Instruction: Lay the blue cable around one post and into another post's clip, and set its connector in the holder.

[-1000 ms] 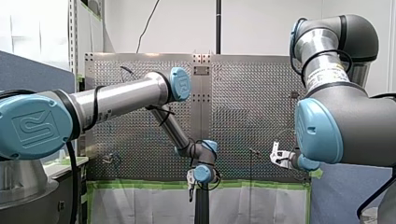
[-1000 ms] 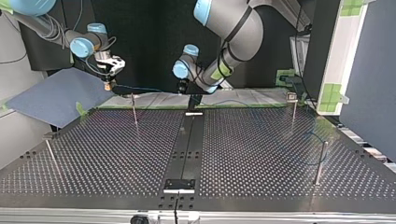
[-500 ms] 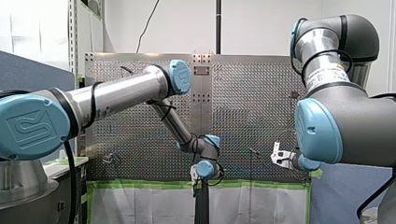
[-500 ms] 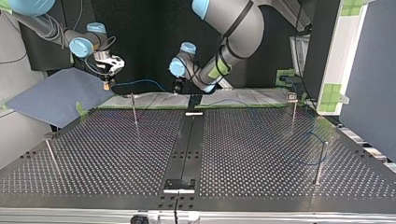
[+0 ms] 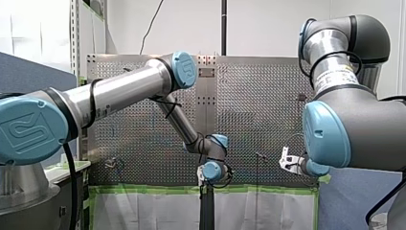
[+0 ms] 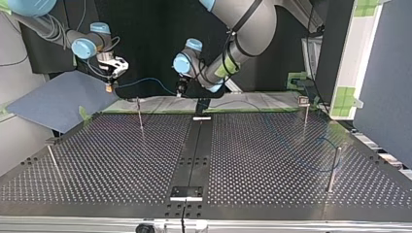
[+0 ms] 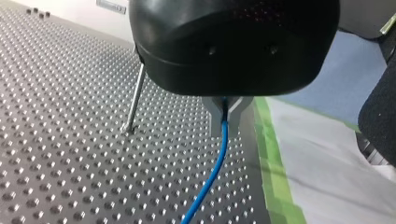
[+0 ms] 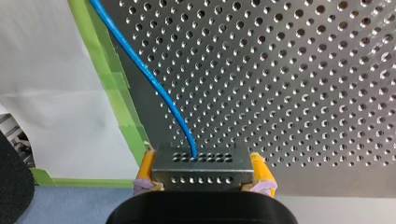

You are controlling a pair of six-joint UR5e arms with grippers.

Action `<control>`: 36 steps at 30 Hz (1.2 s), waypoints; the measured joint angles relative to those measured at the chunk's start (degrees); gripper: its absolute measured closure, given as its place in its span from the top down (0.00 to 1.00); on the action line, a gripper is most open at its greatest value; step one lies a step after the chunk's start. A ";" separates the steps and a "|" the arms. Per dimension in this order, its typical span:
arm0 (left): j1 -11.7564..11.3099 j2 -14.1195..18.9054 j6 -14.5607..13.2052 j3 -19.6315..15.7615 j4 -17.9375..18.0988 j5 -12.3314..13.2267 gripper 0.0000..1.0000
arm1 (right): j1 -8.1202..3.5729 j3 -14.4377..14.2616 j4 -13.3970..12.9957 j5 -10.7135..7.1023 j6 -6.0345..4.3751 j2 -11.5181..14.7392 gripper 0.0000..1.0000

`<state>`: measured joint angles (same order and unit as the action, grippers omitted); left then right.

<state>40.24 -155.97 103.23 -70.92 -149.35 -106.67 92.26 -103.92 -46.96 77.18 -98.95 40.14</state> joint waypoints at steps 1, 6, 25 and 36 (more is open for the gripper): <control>0.16 0.02 -0.08 -0.03 0.00 0.00 0.00 | -0.11 -0.16 -0.22 0.04 -0.01 0.00 0.00; 1.21 0.10 -0.66 -0.06 0.03 -0.02 0.00 | -0.88 -0.56 -0.88 0.08 -0.03 0.00 0.00; 3.76 4.04 -1.79 -0.68 -0.15 -1.57 0.00 | -4.52 0.35 -2.45 -5.61 -1.34 -0.03 0.00; 4.74 4.07 -2.39 -0.69 -0.25 -2.42 0.00 | -4.87 1.67 -2.46 -9.68 -1.10 -0.04 0.00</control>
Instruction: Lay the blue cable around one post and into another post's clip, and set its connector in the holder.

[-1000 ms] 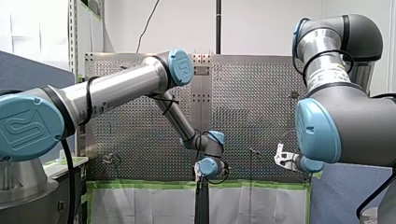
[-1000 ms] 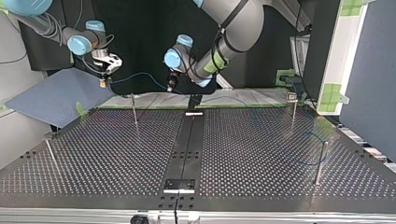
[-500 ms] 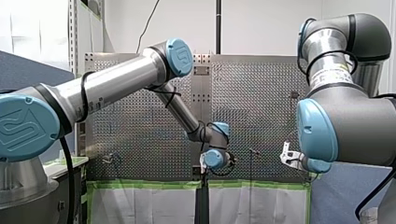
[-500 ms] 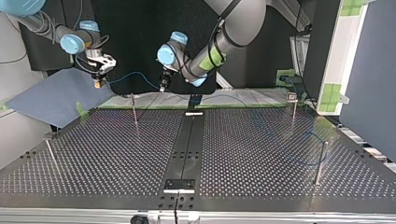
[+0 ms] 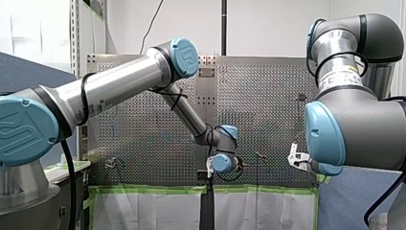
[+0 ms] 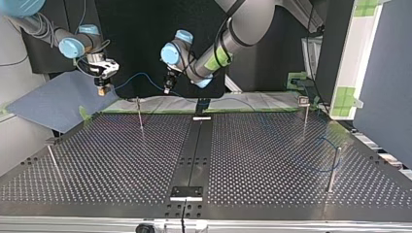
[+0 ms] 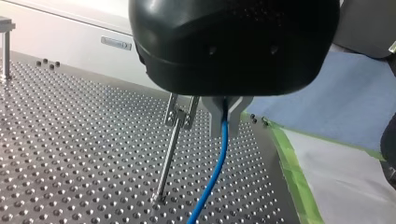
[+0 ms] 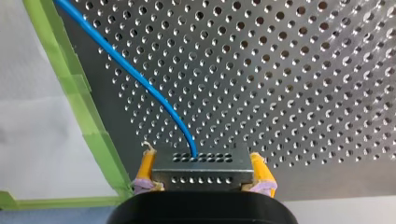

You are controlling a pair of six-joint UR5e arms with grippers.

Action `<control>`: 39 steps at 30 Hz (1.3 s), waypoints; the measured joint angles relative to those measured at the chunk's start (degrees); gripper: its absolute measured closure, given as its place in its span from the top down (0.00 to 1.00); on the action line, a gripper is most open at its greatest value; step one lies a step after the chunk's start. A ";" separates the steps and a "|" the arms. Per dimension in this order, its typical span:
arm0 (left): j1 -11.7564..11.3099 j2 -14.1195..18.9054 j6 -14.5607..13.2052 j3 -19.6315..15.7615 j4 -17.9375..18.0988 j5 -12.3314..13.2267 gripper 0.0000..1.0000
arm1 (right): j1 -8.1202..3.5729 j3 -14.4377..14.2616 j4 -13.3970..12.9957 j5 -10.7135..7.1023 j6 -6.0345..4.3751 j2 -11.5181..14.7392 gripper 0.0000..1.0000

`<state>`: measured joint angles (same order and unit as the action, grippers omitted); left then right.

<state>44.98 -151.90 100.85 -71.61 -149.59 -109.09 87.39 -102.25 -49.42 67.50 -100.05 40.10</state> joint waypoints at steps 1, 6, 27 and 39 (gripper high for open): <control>0.14 0.00 -0.10 0.00 0.00 -0.03 0.00 | -0.02 0.09 0.02 -0.36 0.00 0.00 0.00; 0.53 0.00 -0.36 0.00 0.00 -0.10 0.00 | -0.22 0.62 0.34 -1.20 -0.07 0.00 0.00; -0.20 -0.09 -1.67 0.25 0.14 -0.48 0.00 | -1.89 3.09 1.82 -1.04 -1.53 -0.06 0.00; -1.91 -1.20 -0.27 2.73 -1.70 1.53 0.00 | -2.01 3.39 1.14 0.24 -2.44 -0.13 0.00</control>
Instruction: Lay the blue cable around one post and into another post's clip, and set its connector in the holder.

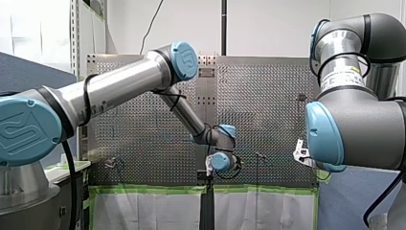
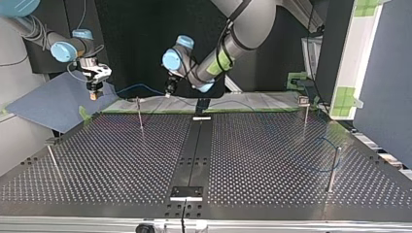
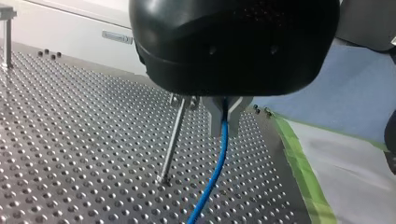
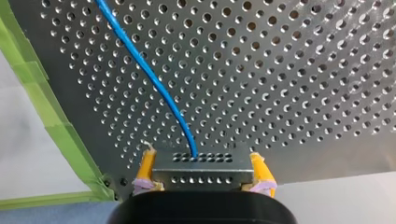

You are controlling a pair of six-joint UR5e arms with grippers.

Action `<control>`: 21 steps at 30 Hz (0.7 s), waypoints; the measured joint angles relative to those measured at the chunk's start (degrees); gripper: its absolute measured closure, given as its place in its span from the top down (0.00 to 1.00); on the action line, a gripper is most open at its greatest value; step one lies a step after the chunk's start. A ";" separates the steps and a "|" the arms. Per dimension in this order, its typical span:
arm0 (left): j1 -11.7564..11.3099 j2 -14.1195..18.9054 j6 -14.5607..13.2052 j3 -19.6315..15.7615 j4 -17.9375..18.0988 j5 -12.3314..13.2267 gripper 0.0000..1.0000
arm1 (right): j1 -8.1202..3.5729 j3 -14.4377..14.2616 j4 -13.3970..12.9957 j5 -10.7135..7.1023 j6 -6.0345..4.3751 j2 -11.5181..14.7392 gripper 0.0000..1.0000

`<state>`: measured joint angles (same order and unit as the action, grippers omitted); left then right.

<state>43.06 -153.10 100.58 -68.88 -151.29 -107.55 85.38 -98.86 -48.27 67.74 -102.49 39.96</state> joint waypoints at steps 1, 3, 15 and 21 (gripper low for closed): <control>-0.14 -0.22 0.07 0.23 -0.23 0.17 0.00 | -0.02 0.01 -0.04 0.36 0.00 0.00 0.00; -0.39 -0.60 0.16 0.59 -0.59 0.57 0.00 | -0.05 0.05 -0.14 1.13 -0.04 -0.02 0.00; -1.65 -1.10 1.80 2.30 -1.33 2.39 0.00 | -0.24 0.37 -0.52 3.59 -0.15 -0.10 0.00; -1.91 -1.15 1.82 2.63 -1.52 3.42 0.00 | -0.34 0.43 -0.86 3.80 -0.11 -0.10 0.00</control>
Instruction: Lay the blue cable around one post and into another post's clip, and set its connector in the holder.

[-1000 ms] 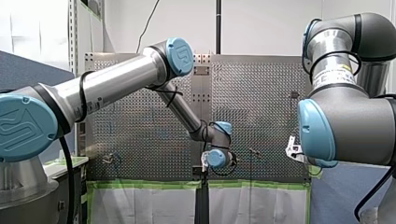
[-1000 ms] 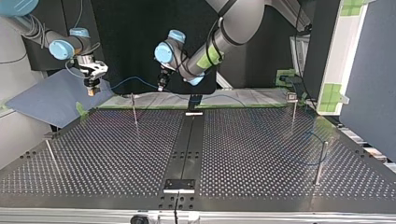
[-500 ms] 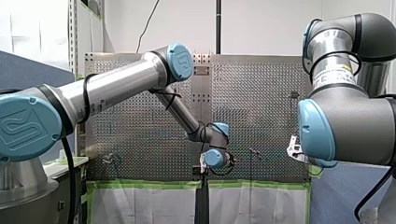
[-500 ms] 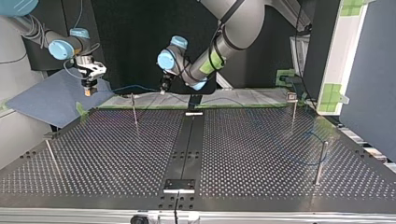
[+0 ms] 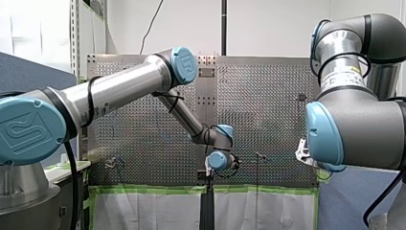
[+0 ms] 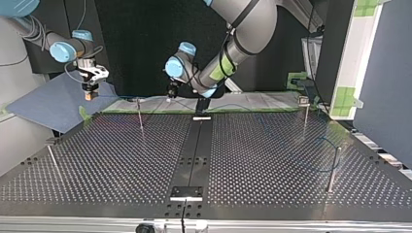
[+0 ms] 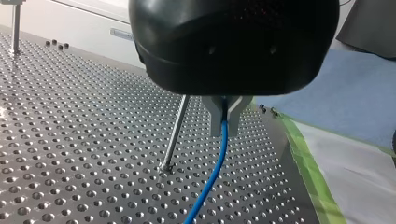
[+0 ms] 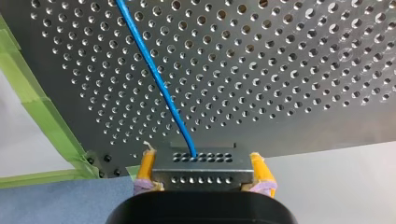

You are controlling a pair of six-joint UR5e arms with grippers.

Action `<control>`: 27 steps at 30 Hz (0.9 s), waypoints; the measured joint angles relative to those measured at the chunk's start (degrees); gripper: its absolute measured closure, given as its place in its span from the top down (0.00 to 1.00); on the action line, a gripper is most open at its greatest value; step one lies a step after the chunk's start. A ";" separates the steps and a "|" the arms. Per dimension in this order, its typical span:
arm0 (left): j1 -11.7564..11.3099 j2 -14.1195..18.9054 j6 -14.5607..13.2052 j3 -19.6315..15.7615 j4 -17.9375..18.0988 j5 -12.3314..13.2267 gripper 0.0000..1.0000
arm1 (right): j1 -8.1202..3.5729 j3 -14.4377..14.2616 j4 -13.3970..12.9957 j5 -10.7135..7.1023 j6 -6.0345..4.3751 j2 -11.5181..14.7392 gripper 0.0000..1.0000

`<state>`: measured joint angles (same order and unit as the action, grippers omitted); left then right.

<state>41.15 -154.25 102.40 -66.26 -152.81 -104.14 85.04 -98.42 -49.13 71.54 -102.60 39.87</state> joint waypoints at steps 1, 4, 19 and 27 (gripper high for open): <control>0.00 -0.01 0.01 0.09 -0.05 0.11 0.00 | -0.01 0.02 -0.07 0.03 -0.01 0.00 0.00; 0.00 -0.02 0.05 0.42 -0.32 0.67 0.00 | 0.02 0.14 -0.17 0.07 0.01 0.00 0.00; 0.20 -1.17 0.23 2.05 -1.94 1.19 0.00 | 0.22 0.19 -0.37 0.47 0.09 -0.16 0.00; 0.07 -1.32 0.25 3.20 -2.61 1.25 0.00 | 0.02 0.19 -0.73 0.84 -0.03 -0.18 0.00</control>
<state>41.22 -155.58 102.65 -63.05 -155.42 -102.88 85.06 -98.23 -49.86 72.38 -102.63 39.68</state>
